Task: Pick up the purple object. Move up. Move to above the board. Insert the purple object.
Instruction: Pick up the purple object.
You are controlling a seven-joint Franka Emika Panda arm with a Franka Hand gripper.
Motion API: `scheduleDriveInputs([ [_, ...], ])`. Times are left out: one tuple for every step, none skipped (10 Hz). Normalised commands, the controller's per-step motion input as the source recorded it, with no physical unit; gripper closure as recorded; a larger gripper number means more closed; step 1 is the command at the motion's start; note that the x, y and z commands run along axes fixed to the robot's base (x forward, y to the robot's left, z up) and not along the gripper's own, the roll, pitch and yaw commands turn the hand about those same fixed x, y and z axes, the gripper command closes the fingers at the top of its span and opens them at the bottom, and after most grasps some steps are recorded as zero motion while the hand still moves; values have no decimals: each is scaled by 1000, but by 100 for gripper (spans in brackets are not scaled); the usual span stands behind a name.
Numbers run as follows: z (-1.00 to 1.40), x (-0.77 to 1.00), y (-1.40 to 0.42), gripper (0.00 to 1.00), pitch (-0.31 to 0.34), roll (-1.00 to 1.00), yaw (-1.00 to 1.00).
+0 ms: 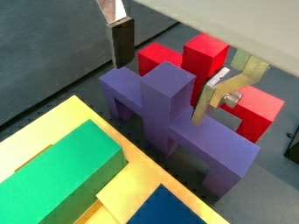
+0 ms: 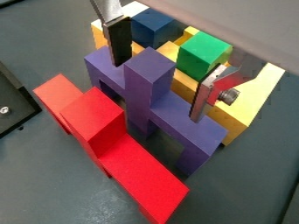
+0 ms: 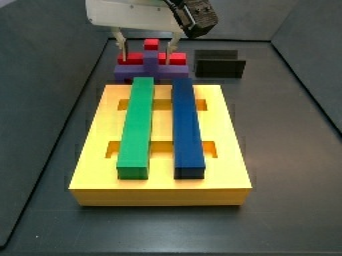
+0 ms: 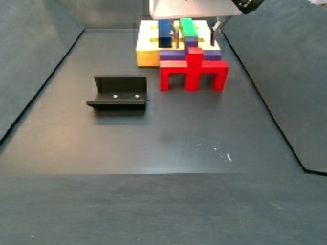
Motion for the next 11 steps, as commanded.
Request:
scheduleDriveInputs([
  [0,0,0,0,0,0,0],
  [0,0,0,100,0,0,0],
  [0,0,0,100,0,0,0],
  [0,0,0,100,0,0,0],
  [0,0,0,100,0,0,0],
  [0,0,0,100,0,0,0],
  [0,0,0,100,0,0,0],
  [0,0,0,100,0,0,0],
  [0,0,0,100,0,0,0],
  [0,0,0,100,0,0,0],
  [0,0,0,100,0,0,0],
])
